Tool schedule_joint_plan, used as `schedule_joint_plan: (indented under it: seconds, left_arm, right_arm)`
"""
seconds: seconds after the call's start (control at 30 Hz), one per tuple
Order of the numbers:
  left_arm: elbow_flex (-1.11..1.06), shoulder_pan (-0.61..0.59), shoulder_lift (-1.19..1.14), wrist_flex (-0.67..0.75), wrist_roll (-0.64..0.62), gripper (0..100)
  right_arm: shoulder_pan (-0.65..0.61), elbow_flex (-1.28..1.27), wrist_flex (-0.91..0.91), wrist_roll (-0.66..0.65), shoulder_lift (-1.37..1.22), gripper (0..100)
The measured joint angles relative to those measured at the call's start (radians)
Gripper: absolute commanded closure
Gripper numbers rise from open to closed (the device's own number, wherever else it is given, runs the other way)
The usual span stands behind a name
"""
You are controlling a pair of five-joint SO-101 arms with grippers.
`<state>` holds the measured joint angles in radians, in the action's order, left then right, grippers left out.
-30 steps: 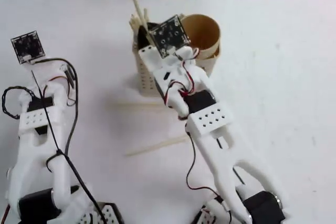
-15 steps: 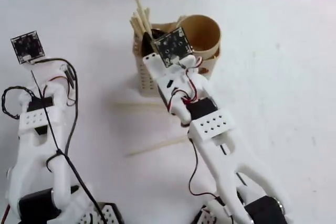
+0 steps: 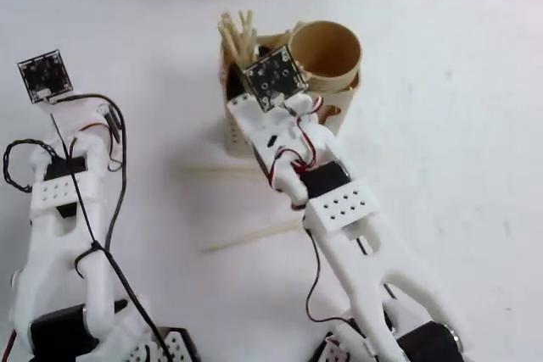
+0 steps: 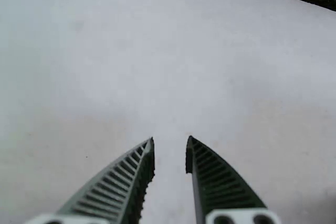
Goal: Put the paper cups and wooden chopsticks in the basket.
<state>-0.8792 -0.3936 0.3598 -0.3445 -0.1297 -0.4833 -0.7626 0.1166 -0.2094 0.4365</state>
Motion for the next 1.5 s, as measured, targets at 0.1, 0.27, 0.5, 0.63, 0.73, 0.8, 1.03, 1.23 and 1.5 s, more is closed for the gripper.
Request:
schedule_joint_plan:
  seconds: [0.1,0.27,0.5,0.63,0.73,0.8,1.03,1.23,1.5]
  left_arm:
    - [0.0,0.0,0.0,0.0,0.0,88]
    - [0.0,0.0,0.0,0.0,0.0,88]
    - [0.003,0.0,0.0,-0.032,0.017,88]
    - [0.117,0.008,0.032,-0.267,0.121,88]
    - [0.264,0.061,0.049,-0.552,0.278,88]
    - [0.351,0.118,0.051,-0.744,0.408,88]
    - [0.371,0.342,0.149,-1.234,0.878,88]
    - [0.172,0.582,0.368,-1.249,0.982,88]
    - [0.095,0.895,0.169,-0.896,0.781,88]
  right_arm:
    - [0.0,0.008,0.146,-0.037,0.087,83.6]
    - [-0.051,0.107,0.526,-0.276,0.264,83.6]
    - [-0.074,0.324,1.063,-0.353,0.433,83.6]
    - [-0.002,0.368,1.303,-0.37,0.457,83.7]
    - [0.087,0.308,1.445,-0.436,0.462,90.6]
    - [0.16,0.221,1.468,-0.482,0.462,99.1]
    - [0.416,-0.203,1.26,-0.566,0.463,98.1]
    - [0.631,-0.457,1.048,-0.578,0.463,98.1]
    - [0.879,-0.629,0.882,-0.585,0.465,98.1]
